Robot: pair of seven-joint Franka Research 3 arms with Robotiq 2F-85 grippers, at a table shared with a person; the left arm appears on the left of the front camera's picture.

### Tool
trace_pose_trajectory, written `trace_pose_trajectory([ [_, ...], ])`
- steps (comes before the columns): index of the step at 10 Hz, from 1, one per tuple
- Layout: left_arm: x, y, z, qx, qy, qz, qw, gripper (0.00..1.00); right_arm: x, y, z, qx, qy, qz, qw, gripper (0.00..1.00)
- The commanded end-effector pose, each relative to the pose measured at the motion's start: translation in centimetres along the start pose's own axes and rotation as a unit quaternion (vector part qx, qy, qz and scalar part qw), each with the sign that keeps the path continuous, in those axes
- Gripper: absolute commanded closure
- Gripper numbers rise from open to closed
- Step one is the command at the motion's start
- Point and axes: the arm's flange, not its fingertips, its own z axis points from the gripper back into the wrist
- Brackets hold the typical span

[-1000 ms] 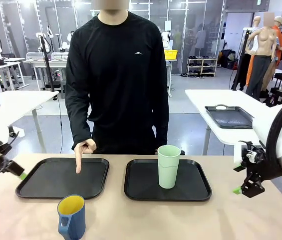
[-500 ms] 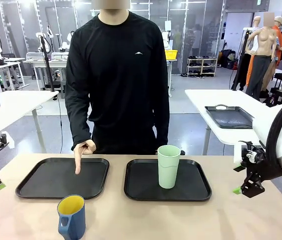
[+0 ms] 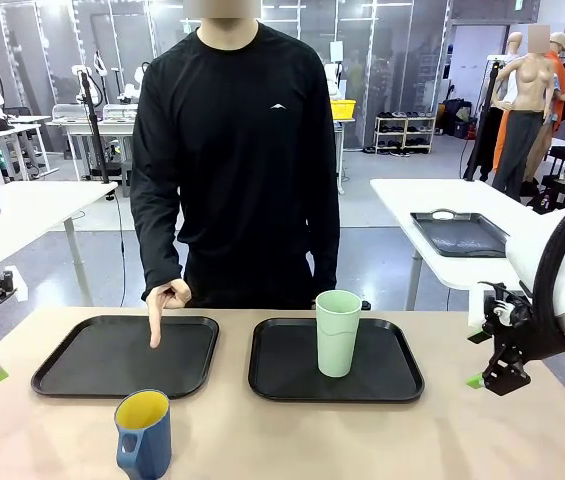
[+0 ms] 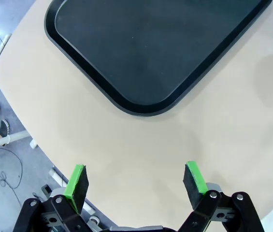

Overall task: Sort and store the cups by type.
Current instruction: Pick up the Handle plastic cup and place it into the empty Flat Tray.

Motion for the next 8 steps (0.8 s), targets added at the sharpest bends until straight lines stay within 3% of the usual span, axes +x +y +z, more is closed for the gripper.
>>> trace_pose_trajectory([
  [1,-0.1,0.1,0.0,0.003,-0.002,0.011,1.0,0.0,0.0,0.0,-0.2,-0.006,0.002,-0.003,1.0,0.0],
  [2,0.0,0.0,0.0,0.0,0.0,0.0,1.0,0.0,0.0,0.0,-0.2,-0.006,0.002,-0.003,1.0,0.0],
  [4,-1.4,-0.3,-1.4,-0.016,-0.045,-0.012,0.999,0.0,0.0,0.0,-0.2,-0.006,0.002,-0.003,1.0,0.0],
  [8,-6.3,-2.8,-3.8,-0.027,0.005,-0.074,0.997,0.0,0.0,0.0,-0.2,-0.006,0.002,-0.003,1.0,0.0],
])
